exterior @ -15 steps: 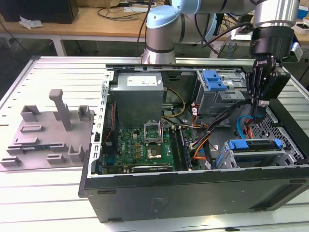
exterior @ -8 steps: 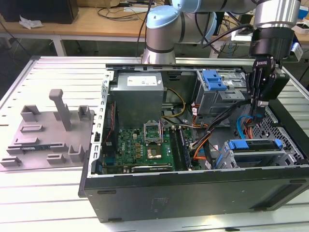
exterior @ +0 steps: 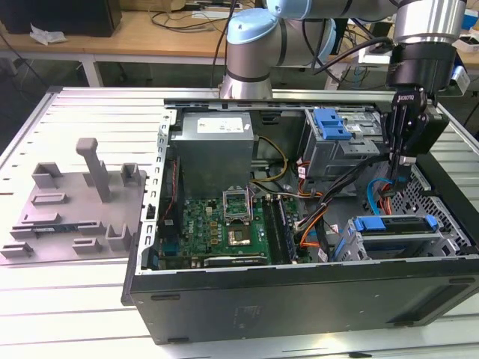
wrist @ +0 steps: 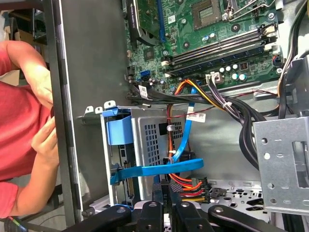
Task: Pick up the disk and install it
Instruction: 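Insert the first disk wire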
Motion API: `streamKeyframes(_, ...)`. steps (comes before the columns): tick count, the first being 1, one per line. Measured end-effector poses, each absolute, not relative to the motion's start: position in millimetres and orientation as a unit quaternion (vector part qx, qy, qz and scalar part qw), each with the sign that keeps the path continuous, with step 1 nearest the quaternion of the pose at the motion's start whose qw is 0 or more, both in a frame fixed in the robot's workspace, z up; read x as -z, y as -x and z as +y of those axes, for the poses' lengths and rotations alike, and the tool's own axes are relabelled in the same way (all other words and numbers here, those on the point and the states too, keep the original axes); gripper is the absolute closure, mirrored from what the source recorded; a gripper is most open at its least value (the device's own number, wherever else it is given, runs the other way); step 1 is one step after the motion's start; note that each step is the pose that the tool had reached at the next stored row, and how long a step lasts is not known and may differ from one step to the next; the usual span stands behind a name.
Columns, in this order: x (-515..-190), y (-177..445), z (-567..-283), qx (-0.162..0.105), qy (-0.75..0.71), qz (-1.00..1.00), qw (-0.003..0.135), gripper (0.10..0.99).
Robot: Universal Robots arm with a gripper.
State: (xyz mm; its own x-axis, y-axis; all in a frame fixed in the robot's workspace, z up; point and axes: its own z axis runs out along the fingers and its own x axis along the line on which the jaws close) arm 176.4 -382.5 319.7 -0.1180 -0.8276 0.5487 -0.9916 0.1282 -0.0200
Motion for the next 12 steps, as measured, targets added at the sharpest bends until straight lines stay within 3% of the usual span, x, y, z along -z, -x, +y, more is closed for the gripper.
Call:
streamKeyframes(6, -321, -176, -387, -0.193, -0.631, -0.722, 0.206, 0.922)
streamKeyframes(12, -334, -176, -402, -0.174, -0.637, -0.728, 0.187, 0.922)
